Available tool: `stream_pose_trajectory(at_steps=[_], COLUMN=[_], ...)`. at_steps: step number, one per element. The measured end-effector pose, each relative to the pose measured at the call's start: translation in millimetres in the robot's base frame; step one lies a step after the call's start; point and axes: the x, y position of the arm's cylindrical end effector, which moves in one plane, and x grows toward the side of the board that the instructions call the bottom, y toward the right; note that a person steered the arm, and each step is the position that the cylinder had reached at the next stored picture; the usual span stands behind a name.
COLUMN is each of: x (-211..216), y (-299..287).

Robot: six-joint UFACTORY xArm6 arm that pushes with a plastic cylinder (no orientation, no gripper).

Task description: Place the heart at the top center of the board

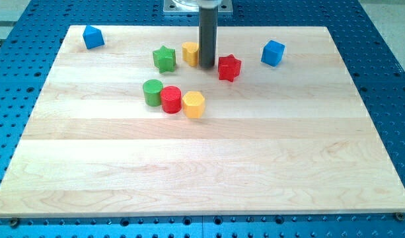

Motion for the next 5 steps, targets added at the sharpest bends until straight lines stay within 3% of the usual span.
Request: stream_pose_trajectory(at_steps=[1,3,5], x=[-10.7,-76.2,-56.3], y=[-20.9,-17.3,-29.8])
